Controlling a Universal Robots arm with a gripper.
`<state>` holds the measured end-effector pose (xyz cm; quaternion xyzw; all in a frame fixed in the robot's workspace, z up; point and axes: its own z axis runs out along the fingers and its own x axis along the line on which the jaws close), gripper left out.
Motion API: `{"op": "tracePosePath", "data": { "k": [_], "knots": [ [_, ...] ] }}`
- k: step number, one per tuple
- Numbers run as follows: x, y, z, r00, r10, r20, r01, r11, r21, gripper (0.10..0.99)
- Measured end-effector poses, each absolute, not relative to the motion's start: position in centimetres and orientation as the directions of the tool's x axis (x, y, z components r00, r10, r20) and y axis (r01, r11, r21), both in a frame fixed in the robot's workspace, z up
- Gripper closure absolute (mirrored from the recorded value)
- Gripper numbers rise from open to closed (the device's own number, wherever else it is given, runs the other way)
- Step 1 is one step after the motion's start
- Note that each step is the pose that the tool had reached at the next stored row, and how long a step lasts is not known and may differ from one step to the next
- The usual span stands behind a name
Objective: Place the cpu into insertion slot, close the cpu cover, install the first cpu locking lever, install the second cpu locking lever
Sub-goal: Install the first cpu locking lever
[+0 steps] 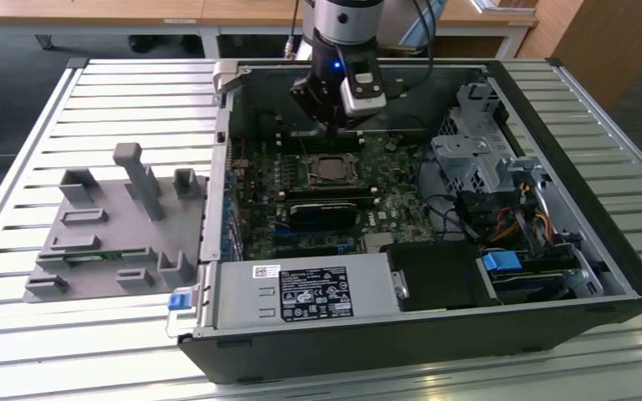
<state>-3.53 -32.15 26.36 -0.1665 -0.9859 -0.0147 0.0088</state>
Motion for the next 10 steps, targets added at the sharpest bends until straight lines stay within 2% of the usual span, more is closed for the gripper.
{"op": "tracePosePath", "data": {
  "k": [10],
  "knots": [
    [-3.53,-32.15,26.36,-0.982,0.189,0.017,0.189,0.982,0.029,0.980]
  ]
}}
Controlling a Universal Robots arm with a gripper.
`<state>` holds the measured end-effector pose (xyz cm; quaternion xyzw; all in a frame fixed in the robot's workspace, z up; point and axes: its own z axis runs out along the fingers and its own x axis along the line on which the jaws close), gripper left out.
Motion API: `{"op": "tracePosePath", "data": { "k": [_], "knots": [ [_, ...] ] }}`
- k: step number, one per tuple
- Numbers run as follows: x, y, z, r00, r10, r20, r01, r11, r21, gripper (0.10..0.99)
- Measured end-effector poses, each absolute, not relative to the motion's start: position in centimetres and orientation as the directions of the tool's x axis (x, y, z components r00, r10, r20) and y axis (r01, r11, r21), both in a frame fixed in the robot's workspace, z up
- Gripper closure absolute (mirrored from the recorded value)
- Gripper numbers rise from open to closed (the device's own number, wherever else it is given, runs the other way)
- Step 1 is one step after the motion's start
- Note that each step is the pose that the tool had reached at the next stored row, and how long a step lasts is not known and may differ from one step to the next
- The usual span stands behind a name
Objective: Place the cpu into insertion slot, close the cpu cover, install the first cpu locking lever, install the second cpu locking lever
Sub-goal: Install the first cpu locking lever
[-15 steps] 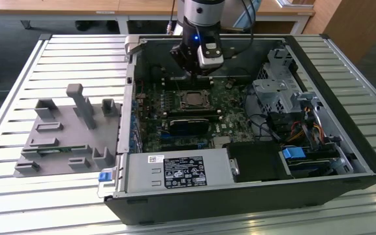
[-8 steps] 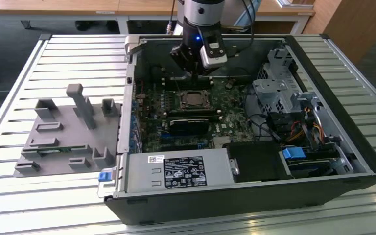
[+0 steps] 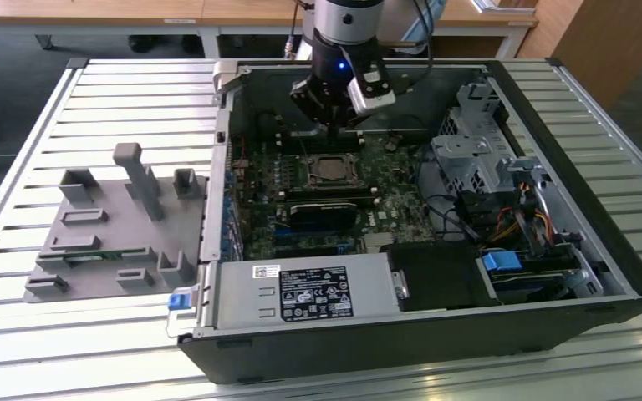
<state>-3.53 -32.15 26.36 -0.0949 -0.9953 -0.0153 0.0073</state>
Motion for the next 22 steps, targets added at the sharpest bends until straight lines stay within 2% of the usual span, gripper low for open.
{"op": "tracePosePath", "data": {
  "k": [3,8,22],
  "knots": [
    [-3.5,-32.2,26.3,-0.988,0.152,0.017,0.153,0.988,0.034,0.980],
    [-3.5,-32.1,26.3,-0.992,0.124,0.021,0.125,0.990,0.066,0.980],
    [-5.7,-32.1,25.9,-0.998,0.060,0.010,0.061,0.996,0.066,0.980]
  ]
}}
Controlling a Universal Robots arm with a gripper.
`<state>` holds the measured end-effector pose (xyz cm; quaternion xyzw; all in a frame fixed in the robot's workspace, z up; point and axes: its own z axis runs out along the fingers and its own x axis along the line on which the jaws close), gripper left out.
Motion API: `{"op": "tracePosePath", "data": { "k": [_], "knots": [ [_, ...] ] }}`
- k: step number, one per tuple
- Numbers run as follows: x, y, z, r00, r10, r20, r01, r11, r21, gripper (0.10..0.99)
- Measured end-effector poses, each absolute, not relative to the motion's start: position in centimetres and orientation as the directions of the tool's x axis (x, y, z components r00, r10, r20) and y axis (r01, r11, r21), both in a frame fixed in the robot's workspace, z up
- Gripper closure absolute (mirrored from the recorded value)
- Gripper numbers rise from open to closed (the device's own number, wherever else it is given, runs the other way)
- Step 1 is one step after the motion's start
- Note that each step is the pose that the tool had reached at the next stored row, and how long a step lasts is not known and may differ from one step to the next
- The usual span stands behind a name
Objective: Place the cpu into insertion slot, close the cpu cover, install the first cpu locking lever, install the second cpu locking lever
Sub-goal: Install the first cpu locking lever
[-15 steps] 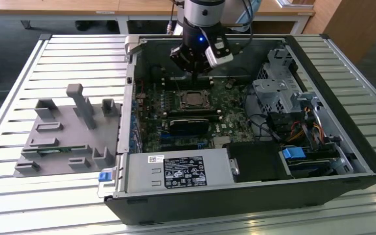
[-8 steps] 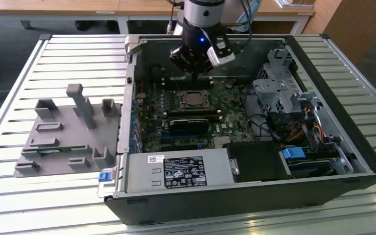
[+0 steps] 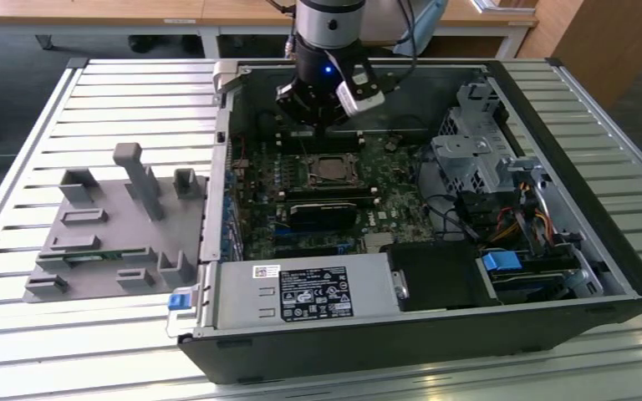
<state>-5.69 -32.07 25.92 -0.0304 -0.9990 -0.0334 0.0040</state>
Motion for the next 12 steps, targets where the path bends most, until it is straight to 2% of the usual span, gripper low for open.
{"op": "tracePosePath", "data": {
  "k": [12],
  "knots": [
    [-7.4,-32.0,25.8,-0.998,0.060,0.003,0.060,0.996,0.067,0.980]
  ]
}}
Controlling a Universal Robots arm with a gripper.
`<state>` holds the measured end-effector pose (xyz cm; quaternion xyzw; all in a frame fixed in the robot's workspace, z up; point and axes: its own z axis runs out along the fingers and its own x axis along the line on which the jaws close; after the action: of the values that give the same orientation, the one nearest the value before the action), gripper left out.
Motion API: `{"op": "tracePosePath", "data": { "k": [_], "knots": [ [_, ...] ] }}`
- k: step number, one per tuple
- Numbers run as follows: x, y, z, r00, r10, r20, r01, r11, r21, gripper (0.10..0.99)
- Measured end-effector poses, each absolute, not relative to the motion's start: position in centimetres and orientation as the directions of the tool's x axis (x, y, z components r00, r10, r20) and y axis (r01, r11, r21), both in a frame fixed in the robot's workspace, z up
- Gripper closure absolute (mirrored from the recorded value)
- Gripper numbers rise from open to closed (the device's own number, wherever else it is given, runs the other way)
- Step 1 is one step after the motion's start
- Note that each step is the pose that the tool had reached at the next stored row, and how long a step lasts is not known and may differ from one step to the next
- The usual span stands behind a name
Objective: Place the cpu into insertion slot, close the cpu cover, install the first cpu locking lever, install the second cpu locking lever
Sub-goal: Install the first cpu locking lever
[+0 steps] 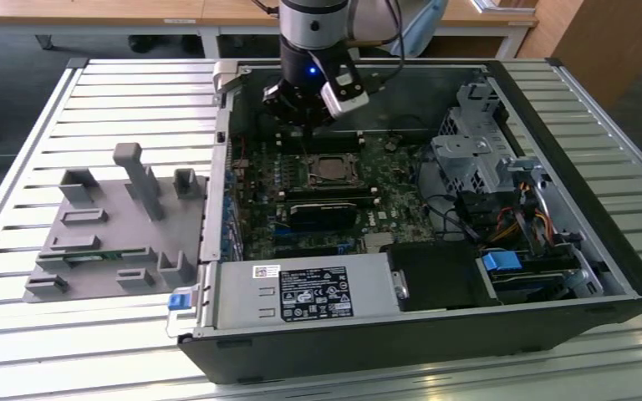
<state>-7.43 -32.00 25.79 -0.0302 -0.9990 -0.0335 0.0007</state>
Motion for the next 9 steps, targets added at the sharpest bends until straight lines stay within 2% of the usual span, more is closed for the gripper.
{"op": "tracePosePath", "data": {
  "k": [9],
  "knots": [
    [-8.7,-31.8,25.7,-0.998,0.060,0.003,0.060,0.996,0.067,0.980]
  ]
}}
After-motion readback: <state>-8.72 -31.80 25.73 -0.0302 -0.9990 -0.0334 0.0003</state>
